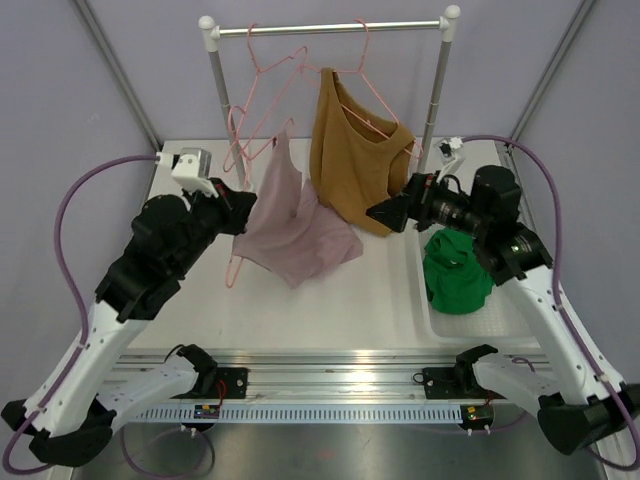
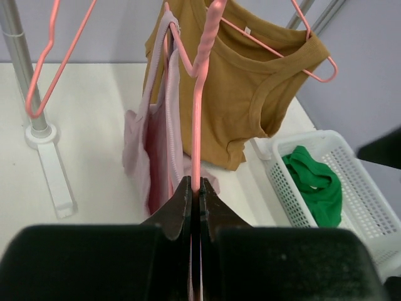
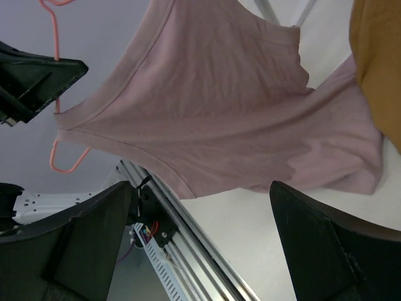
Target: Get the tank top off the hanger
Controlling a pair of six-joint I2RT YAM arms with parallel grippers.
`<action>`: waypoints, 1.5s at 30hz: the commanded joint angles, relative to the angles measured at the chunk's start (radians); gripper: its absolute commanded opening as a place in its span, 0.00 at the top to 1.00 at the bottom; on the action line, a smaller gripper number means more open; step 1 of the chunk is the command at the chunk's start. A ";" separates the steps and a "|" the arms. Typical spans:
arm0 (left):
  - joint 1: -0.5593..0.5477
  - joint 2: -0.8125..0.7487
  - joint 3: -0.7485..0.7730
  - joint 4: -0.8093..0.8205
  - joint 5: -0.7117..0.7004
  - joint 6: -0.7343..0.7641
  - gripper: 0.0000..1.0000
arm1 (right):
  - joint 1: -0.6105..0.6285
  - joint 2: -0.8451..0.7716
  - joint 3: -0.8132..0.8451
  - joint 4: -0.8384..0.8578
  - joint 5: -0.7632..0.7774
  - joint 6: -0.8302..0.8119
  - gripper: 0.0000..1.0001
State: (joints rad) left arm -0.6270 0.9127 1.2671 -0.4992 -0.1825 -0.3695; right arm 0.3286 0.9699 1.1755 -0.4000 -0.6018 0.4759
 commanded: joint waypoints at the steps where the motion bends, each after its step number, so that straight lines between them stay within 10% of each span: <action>1: -0.005 -0.115 -0.043 -0.003 0.041 -0.069 1.00 | 0.122 0.111 -0.010 0.250 0.018 0.052 0.01; 12: -0.005 -0.296 0.203 -0.354 -0.023 -0.002 1.00 | 0.352 0.311 -0.010 0.493 0.206 0.130 0.01; 25: -0.005 -0.431 -0.332 0.151 0.341 -0.164 1.00 | 0.443 0.332 -0.022 0.583 0.344 0.138 0.05; 45: -0.005 -0.419 -0.408 0.271 0.368 -0.258 1.00 | 0.444 0.447 -0.014 0.564 0.373 0.044 0.16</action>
State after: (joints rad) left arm -0.6277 0.4911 0.8402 -0.3363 0.1501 -0.6262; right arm 0.7643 1.4193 1.1191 0.1226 -0.2474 0.5537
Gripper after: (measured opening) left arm 0.025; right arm 0.840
